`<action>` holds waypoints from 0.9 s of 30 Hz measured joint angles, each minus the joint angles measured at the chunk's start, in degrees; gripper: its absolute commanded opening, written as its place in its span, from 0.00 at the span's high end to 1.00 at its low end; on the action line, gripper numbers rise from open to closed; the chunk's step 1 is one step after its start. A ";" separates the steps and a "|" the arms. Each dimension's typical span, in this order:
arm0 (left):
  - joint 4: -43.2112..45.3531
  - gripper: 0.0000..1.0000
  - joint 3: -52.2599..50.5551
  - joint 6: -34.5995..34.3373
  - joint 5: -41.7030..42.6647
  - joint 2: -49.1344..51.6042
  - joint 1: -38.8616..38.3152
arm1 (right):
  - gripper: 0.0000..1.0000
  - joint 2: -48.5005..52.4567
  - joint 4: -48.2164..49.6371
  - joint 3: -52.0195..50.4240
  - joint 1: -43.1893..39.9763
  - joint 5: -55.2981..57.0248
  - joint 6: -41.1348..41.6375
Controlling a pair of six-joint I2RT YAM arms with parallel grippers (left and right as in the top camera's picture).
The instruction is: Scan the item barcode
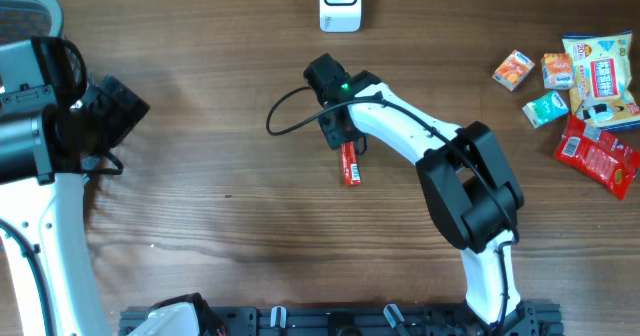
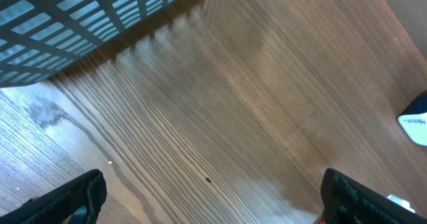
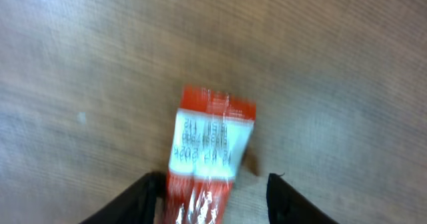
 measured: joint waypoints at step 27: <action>0.00 0.00 0.00 0.00 0.02 0.00 0.00 | 0.96 0.02 -0.39 0.26 -0.35 1.75 5.33</action>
